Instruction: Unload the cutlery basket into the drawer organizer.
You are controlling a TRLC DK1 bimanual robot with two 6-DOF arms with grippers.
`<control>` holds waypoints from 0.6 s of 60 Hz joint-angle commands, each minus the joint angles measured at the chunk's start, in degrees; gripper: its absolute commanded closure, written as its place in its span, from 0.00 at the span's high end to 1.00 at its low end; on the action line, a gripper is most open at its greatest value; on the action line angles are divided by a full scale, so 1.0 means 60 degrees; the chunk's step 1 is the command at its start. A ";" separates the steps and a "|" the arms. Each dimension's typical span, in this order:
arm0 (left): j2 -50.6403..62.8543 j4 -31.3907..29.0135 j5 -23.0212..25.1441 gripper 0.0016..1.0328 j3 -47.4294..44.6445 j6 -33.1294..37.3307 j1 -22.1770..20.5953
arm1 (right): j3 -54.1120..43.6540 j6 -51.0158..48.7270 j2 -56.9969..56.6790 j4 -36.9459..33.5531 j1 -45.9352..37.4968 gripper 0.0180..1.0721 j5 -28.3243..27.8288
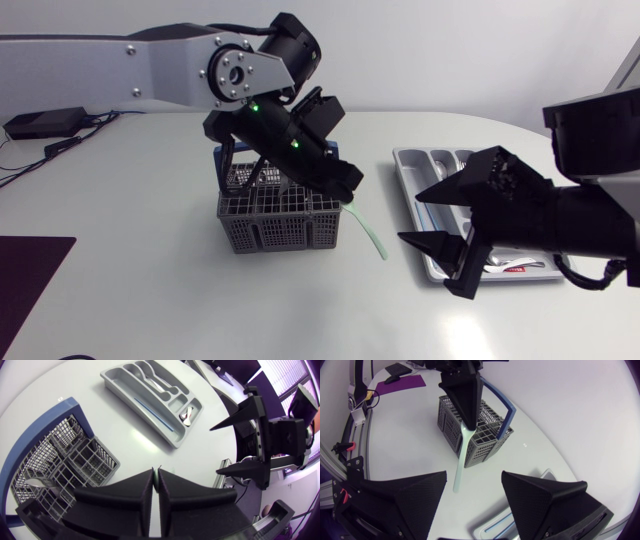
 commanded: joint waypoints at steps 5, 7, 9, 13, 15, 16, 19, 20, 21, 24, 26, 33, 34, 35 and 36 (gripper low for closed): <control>0.0153 -0.0032 0.0299 0.03 0.0485 -0.0477 0.0038 | 0.0503 0.0769 0.0747 0.0297 0.0322 0.70 -0.0041; 0.0138 -0.0032 0.0328 0.03 0.0500 -0.0492 0.0038 | 0.0547 0.0842 0.0923 0.0341 0.0395 0.70 -0.0041; 0.0153 -0.0018 0.0343 0.03 0.0529 -0.0521 0.0023 | 0.0591 0.0945 0.1099 0.0444 0.0497 0.67 -0.0041; 0.0153 -0.0018 0.0372 0.03 0.0529 -0.0536 0.0009 | 0.0679 0.1062 0.1392 0.0576 0.0629 0.64 -0.0012; 0.0153 -0.0018 0.0445 0.03 0.0529 -0.0550 0.0023 | 0.0752 0.1135 0.1553 0.0634 0.0717 0.63 0.0062; 0.0153 -0.0018 0.0474 0.03 0.0529 -0.0550 0.0038 | 0.0796 0.1150 0.1641 0.0649 0.0746 0.61 0.0091; 0.0124 -0.0018 0.0518 0.03 0.0529 -0.0565 0.0053 | 0.0913 0.1223 0.1846 0.0693 0.0761 0.57 0.0091; 0.0109 -0.0018 0.0518 0.03 0.0529 -0.0565 0.0067 | 0.0943 0.1252 0.1904 0.0708 0.0761 0.56 0.0091; 0.0109 -0.0018 0.0518 0.03 0.0529 -0.0565 0.0067 | 0.0957 0.1281 0.1948 0.0737 0.0776 0.56 0.0106; 0.0094 -0.0018 0.0533 0.03 0.0515 -0.0565 0.0082 | 0.1060 0.1355 0.2109 0.0766 0.0805 0.52 0.0120; 0.0080 -0.0018 0.0533 0.03 0.0515 -0.0565 0.0097 | 0.1119 0.1384 0.2197 0.0781 0.0820 0.49 0.0135; 0.0036 -0.0018 0.0592 0.03 0.0500 -0.0565 0.0111 | 0.1265 0.1516 0.2505 0.0869 0.0849 0.38 0.0237; 0.0006 -0.0018 0.0592 0.03 0.0485 -0.0565 0.0126 | 0.1280 0.1531 0.2549 0.0869 0.0849 0.36 0.0237; -0.0023 -0.0018 0.0592 0.03 0.0485 -0.0565 0.0126 | 0.1280 0.1531 0.2578 0.0869 0.0849 0.35 0.0237; -0.0038 -0.0018 0.0592 0.03 0.0485 -0.0565 0.0140 | 0.1294 0.1545 0.2622 0.0869 0.0849 0.34 0.0237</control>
